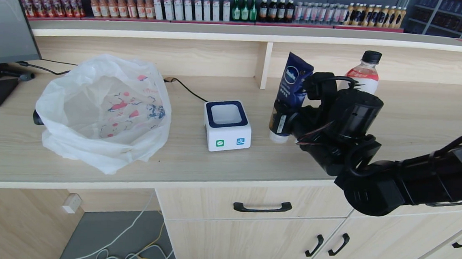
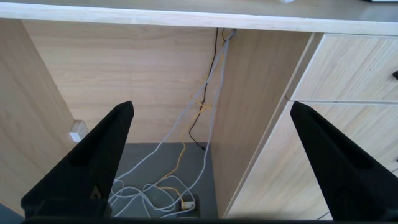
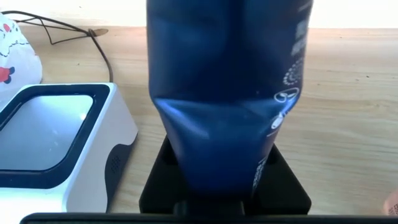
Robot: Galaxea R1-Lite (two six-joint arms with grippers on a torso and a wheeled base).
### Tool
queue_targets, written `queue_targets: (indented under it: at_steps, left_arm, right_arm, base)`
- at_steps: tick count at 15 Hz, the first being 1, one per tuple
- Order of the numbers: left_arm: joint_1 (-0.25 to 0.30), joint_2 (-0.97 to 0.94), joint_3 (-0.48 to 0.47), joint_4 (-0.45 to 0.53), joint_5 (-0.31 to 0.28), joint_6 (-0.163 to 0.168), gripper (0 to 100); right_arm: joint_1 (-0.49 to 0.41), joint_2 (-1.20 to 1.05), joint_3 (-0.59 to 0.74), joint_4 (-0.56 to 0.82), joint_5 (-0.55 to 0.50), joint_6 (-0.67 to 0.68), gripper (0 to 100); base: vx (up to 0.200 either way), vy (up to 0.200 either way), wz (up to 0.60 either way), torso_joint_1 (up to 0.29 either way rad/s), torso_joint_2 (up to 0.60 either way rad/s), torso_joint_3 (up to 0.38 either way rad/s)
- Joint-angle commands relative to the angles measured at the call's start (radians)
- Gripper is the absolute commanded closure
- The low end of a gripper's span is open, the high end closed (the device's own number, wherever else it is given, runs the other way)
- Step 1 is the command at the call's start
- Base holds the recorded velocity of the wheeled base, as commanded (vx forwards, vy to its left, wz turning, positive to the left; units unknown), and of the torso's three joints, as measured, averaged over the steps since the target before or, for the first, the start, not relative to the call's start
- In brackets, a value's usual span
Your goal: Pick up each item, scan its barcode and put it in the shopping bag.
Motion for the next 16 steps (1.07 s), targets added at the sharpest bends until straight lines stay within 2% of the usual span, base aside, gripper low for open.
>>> queue_targets:
  at_steps: [1, 9, 16]
  left_arm:
    - [-0.001, 0.000, 0.000, 0.000, 0.000, 0.000, 0]
    - [-0.001, 0.000, 0.000, 0.000, 0.000, 0.000, 0]
    - [0.000, 0.000, 0.000, 0.000, 0.000, 0.000, 0]
  right_arm:
    - [-0.001, -0.009, 0.003, 0.001, 0.000, 0.000, 100]
    - [0.000, -0.026, 0.008, -0.001, 0.001, 0.000, 100]
    - [0.008, -0.109, 0.085, -0.010, 0.010, 0.000, 100]
  base:
    - [0.000, 0.000, 0.00, 0.000, 0.00, 0.000]
    - [0.000, 0.000, 0.00, 0.000, 0.00, 0.000]
    - [0.000, 0.000, 0.00, 0.000, 0.00, 0.000]
